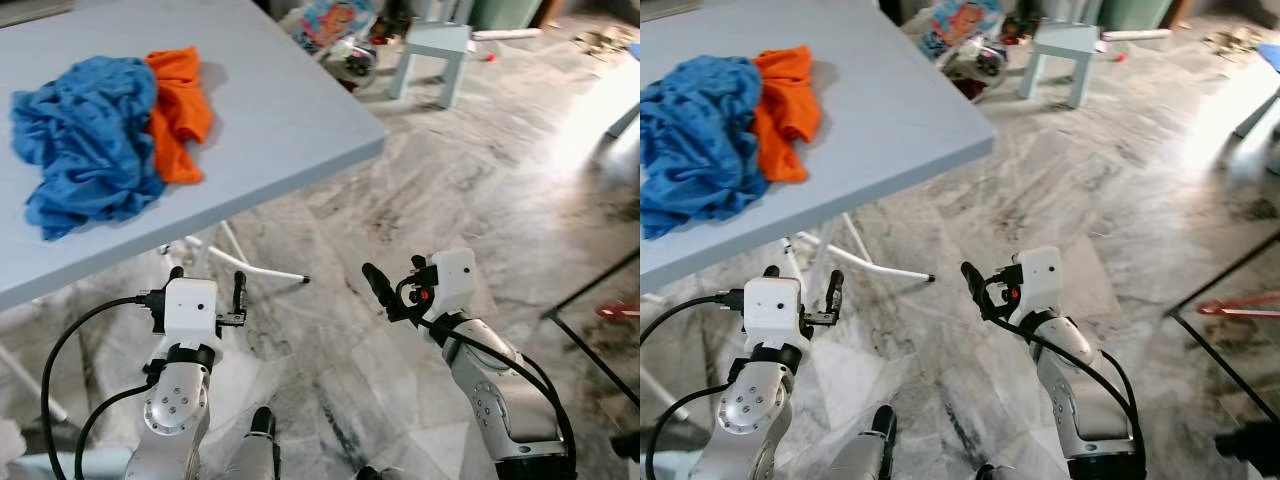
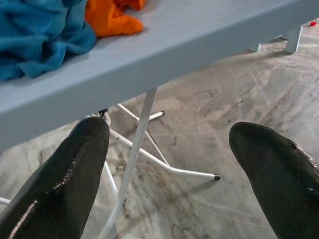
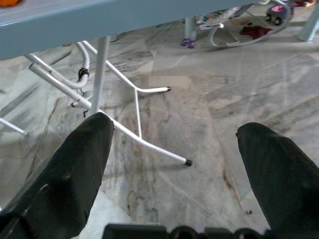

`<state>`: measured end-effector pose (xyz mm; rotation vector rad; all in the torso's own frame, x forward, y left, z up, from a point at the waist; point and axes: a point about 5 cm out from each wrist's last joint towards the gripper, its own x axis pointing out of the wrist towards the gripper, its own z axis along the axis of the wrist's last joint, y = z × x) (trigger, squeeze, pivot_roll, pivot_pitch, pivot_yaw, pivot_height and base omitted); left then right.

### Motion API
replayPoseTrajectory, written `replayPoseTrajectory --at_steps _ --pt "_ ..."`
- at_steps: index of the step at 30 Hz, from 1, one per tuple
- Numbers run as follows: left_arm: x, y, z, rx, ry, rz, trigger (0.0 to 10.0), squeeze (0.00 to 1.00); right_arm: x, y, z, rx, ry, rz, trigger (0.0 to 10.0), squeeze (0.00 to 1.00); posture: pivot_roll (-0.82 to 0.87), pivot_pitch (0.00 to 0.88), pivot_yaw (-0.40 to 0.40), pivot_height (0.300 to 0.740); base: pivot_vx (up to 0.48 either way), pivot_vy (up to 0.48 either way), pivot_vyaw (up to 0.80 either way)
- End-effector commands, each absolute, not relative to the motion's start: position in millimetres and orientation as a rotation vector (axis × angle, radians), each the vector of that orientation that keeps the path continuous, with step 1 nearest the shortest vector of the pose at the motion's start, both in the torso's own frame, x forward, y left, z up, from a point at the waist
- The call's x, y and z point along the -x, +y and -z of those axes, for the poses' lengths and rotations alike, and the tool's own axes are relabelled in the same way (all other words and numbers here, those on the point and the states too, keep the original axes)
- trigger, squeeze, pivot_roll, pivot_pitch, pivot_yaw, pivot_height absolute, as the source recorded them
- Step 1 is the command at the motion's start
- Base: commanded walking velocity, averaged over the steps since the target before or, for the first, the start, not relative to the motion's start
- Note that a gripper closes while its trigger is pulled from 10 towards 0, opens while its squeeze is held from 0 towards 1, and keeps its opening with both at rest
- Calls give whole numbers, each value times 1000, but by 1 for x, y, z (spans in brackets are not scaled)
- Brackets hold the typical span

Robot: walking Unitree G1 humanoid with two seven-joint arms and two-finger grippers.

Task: Hang hanger

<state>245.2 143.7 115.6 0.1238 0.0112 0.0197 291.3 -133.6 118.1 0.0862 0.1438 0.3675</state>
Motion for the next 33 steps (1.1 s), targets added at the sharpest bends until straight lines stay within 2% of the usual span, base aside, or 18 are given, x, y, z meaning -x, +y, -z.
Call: replayPoseTrajectory --at_steps 1,33 --pt "-245 138 -119 -105 14 20 10000 0 -292 -139 -123 -87 122 -348 10000 0 67 218 -57 740 0 0 781" --pt "-251 130 -119 -99 32 57 10000 0 -295 -123 -127 -62 102 -405 10000 0 75 233 -52 740 0 0 791"
